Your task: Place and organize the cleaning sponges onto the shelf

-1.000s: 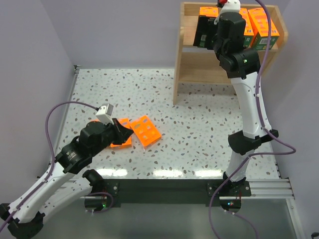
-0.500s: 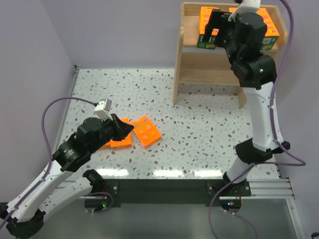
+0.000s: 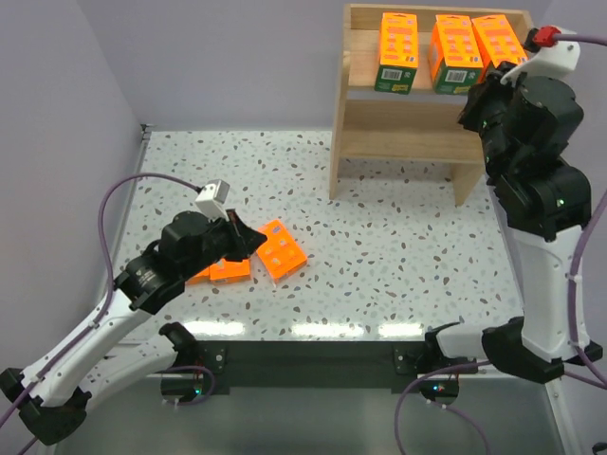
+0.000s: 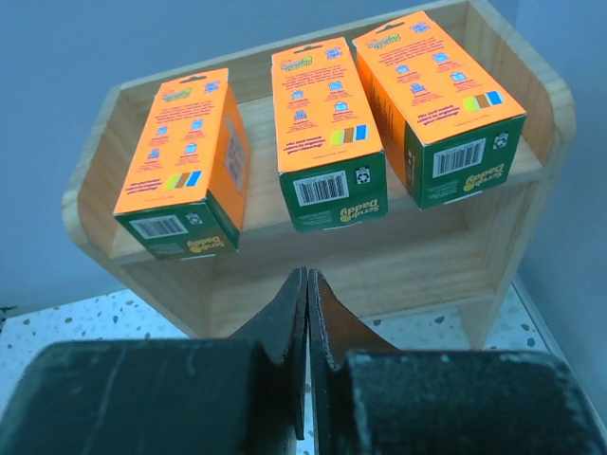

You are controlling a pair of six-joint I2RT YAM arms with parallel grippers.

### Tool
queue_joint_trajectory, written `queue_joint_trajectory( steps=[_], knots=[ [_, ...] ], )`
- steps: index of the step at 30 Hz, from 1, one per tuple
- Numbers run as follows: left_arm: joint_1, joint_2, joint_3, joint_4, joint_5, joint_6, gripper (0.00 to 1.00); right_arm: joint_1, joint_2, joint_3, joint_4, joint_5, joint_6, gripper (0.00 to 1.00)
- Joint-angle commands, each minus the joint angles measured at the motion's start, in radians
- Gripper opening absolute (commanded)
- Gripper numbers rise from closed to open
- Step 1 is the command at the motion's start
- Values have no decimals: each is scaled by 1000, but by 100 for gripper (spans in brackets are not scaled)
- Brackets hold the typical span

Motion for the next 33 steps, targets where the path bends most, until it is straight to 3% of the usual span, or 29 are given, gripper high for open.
queue_joint_trajectory(
  steps=[1, 8, 22, 27, 33],
  knots=[
    [0, -13, 17, 69, 29, 20, 0, -66, 90, -2, 1, -72, 1, 0],
    [0, -56, 3, 29, 10, 16, 0, -177, 204, 56, 13, -214, 54, 0],
    [0, -94, 2, -17, -20, 20, 0, -217, 360, 196, 56, -247, 58, 0],
    [1, -95, 3, -13, -19, 22, 0, -217, 284, 114, 71, -338, 64, 0],
    [1, -88, 14, -9, -14, 27, 0, -217, 89, -121, 127, -652, 130, 0]
  ],
)
